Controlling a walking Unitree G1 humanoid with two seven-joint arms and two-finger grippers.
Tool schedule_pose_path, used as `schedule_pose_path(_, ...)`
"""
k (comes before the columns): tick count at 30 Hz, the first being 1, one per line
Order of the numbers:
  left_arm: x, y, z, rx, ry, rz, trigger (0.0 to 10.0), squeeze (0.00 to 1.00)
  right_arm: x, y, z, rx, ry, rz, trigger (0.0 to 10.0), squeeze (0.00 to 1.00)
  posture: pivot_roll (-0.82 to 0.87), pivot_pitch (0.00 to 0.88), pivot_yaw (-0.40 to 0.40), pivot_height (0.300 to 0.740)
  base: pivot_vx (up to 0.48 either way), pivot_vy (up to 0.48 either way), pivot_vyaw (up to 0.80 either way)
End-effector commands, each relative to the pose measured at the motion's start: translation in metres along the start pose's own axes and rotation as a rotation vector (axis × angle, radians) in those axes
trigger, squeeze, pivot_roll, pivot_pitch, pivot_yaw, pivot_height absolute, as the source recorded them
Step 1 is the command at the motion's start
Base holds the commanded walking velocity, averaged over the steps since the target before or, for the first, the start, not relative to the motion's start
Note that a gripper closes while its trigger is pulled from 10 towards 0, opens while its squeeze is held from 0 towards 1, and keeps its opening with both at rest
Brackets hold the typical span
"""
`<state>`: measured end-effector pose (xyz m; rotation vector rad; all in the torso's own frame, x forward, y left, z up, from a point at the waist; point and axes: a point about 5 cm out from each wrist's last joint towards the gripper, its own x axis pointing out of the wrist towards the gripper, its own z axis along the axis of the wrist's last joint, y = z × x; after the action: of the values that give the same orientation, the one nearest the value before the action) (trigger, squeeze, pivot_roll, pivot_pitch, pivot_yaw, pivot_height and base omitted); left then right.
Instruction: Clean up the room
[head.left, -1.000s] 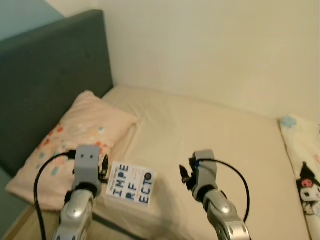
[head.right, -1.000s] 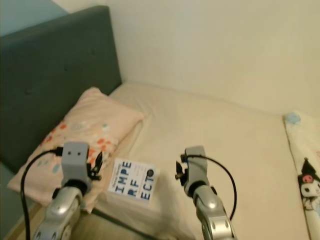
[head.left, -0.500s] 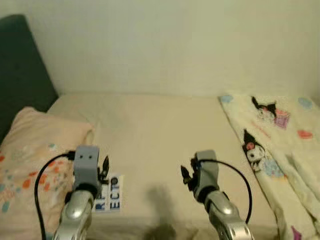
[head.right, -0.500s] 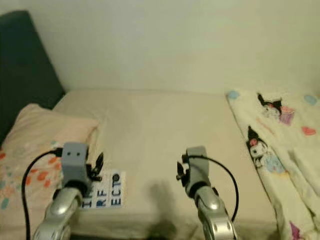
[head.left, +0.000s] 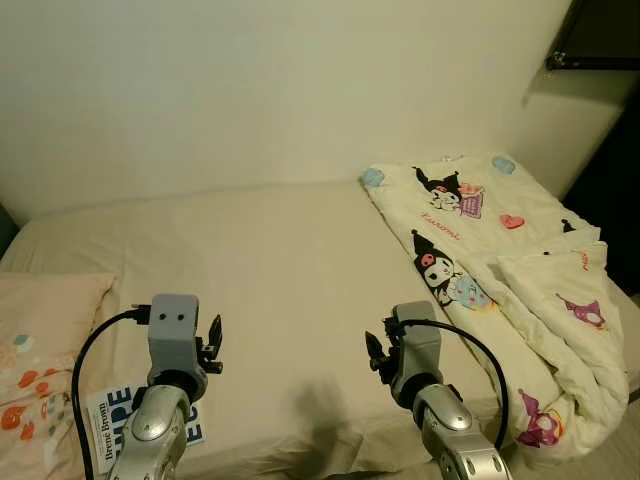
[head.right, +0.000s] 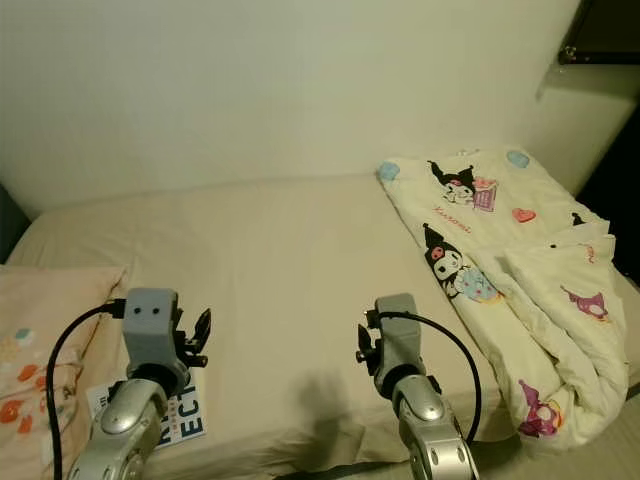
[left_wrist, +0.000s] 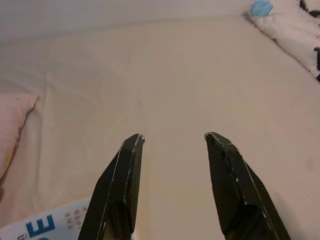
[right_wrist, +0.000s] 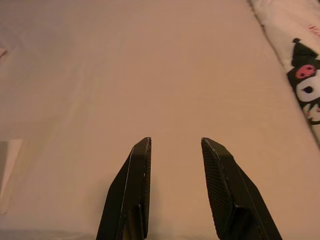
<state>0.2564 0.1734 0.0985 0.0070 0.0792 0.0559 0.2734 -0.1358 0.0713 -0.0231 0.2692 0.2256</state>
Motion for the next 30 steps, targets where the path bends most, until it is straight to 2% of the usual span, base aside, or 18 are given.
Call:
schedule_pose_path(1,-0.0016,0.0012,-0.002,0.003,0.009,0.003,10.0,0.0,-0.0011,0.0005,0.0026,0.01,-0.013,0.003,10.0,0.0,-0.07,0.105,-0.028,0.74,0.0,0.0,0.0)
schedule_pose_path(9,-0.0024,-0.0002,-0.001,0.021,0.011,-0.006,10.0,0.0,-0.0013,0.0008,0.0042,0.013,-0.016,0.004,10.0,0.0,-0.07,0.1,-0.027,0.74,0.0,0.0,0.0)
schedule_pose_path(13,-0.0029,-0.0019,-0.001,0.022,0.011,-0.017,10.0,0.0,-0.0021,0.0008,0.0041,0.015,-0.016,0.004,10.0,0.0,-0.07,0.099,-0.027,0.74,0.0,-0.255,0.0)
schedule_pose_path(30,-0.0046,-0.0035,-0.0018,0.02,0.013,-0.023,10.0,0.0,-0.0043,0.0004,0.0019,0.018,-0.005,0.007,10.0,0.0,-0.08,0.102,-0.033,0.74,0.0,-0.398,0.0)
